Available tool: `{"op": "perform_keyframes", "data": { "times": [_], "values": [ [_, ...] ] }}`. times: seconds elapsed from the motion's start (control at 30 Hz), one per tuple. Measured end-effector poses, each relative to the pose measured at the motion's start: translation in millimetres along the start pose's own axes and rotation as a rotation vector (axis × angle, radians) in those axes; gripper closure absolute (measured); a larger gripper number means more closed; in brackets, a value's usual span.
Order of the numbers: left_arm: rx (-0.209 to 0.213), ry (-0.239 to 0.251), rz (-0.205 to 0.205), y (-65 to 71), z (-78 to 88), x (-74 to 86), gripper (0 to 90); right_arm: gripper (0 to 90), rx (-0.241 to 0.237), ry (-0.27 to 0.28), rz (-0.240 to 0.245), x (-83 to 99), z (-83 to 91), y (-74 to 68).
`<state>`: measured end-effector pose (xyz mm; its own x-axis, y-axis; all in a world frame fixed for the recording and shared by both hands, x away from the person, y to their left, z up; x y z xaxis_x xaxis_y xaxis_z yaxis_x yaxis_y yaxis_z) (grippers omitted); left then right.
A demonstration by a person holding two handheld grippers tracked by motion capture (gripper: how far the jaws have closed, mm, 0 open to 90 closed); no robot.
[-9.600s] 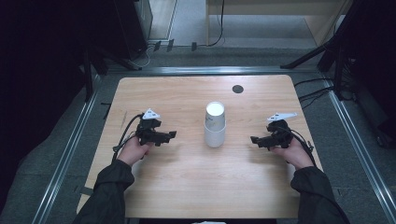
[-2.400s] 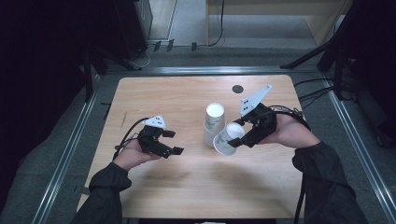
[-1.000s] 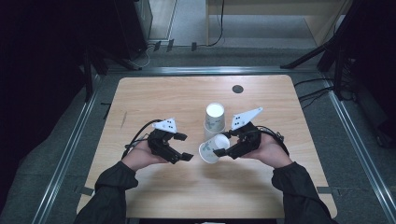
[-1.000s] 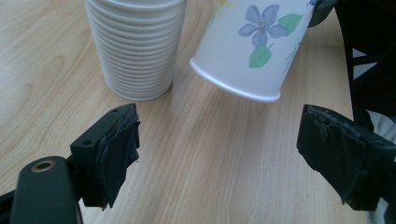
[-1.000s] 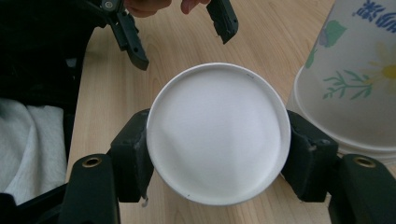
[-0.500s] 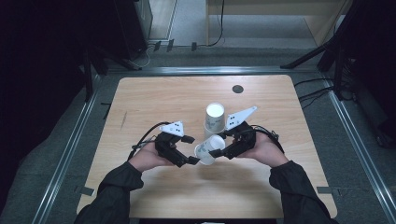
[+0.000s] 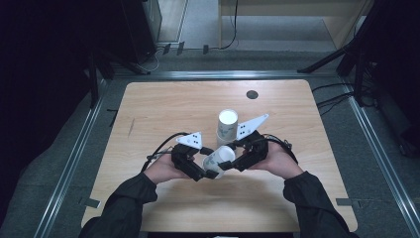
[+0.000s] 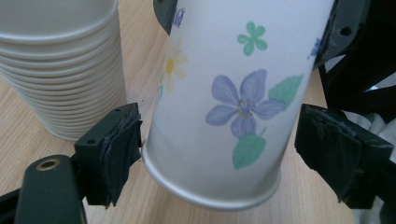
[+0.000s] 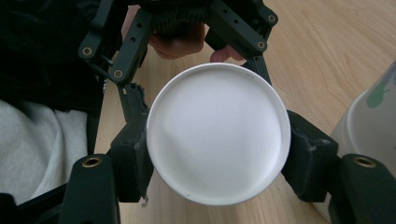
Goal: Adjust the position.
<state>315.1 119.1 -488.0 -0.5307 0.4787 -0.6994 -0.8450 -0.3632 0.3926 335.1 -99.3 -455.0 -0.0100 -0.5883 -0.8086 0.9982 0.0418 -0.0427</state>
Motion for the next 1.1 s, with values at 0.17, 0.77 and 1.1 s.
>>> {"op": "perform_keyframes", "data": {
  "times": [0.17, 0.77, 1.1],
  "values": [
    [0.022, -0.014, 0.005, -0.7, -3.9, 2.1, 20.5, 35.0, -0.021, 0.009, -0.004, -0.3, -2.9, -1.0],
    [0.010, -0.028, -0.037, 0.7, 8.5, 1.9, 29.3, 24.6, -0.021, -0.014, 0.001, 1.2, -3.2, -1.2],
    [-0.037, -0.087, -0.034, -5.1, 35.6, -6.4, 29.8, 24.1, 0.029, -0.069, 0.019, 7.7, -1.7, -6.0]
  ]
}}
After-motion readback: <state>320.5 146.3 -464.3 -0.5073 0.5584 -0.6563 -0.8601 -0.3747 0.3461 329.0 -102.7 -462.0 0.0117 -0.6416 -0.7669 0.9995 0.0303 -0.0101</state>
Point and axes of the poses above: each handheld gripper's, and its own axes: z roughly backward along the jaws, x roughly out of its underside, y roughly to its right, the point moved 1 cm from there along -z, roughly forward along the jaws, and after that the axes turned 14 degrees about z, right-handed, at the moved point
